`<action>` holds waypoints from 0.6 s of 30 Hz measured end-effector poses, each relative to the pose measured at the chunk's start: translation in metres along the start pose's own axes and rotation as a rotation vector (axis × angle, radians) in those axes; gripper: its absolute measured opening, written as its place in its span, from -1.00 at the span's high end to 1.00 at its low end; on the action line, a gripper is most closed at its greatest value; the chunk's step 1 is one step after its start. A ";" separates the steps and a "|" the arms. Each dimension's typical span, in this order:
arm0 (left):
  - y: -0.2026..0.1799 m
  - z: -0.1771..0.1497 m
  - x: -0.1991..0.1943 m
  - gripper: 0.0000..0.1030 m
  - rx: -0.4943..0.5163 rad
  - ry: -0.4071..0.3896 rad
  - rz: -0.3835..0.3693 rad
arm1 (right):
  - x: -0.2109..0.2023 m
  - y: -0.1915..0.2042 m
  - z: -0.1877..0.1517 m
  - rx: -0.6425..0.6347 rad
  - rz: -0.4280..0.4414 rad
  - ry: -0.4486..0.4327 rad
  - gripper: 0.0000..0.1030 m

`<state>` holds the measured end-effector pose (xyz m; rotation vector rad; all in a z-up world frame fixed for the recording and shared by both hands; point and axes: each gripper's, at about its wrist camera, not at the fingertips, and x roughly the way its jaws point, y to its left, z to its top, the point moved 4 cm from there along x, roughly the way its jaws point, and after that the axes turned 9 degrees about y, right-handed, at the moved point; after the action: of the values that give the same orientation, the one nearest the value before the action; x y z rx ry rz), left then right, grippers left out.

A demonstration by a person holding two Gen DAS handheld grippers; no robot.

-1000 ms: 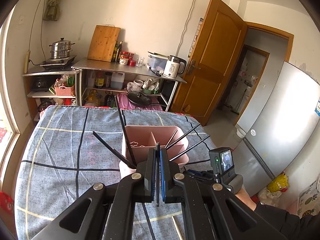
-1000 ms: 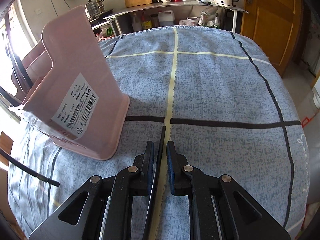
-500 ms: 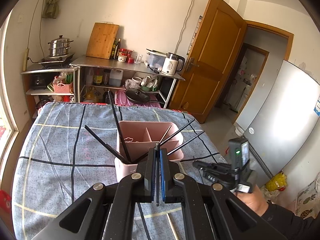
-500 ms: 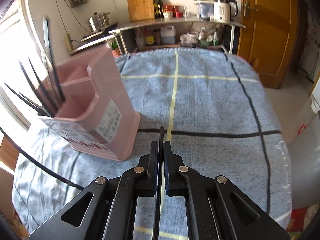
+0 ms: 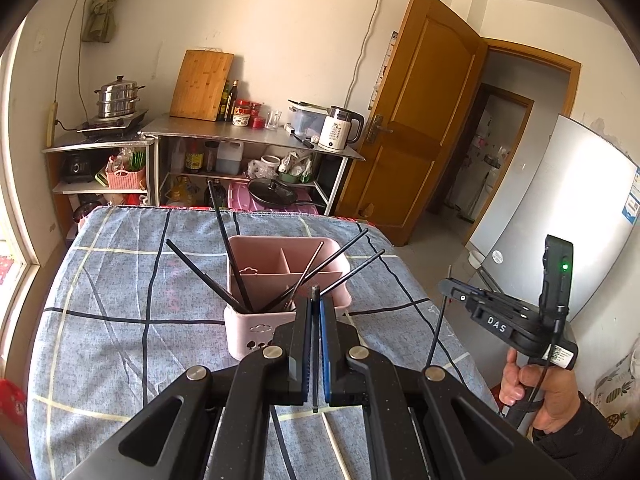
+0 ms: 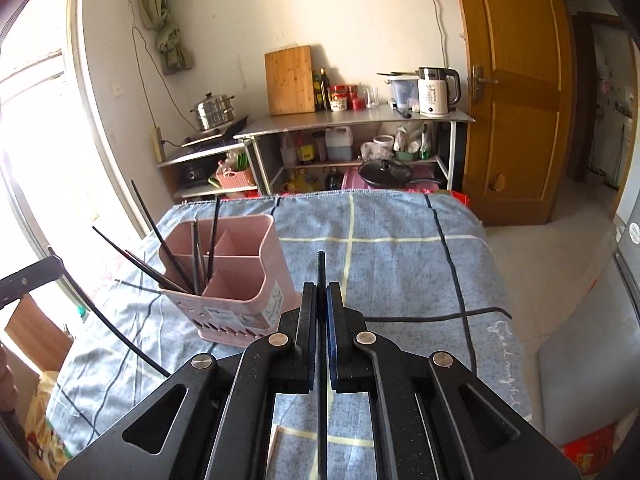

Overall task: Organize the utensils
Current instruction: 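Lift the held chopsticks with both tools and carry them over the pink basket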

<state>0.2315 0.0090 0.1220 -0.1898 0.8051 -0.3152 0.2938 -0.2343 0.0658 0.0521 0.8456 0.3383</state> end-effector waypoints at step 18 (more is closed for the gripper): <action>-0.026 -0.018 -0.028 0.93 0.031 -0.002 -0.017 | -0.078 -0.009 -0.046 0.016 0.002 -0.012 0.91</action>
<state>0.1944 -0.0060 0.1360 -0.1678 0.7963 -0.3428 0.2143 -0.2715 0.0896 0.0699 0.8362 0.3326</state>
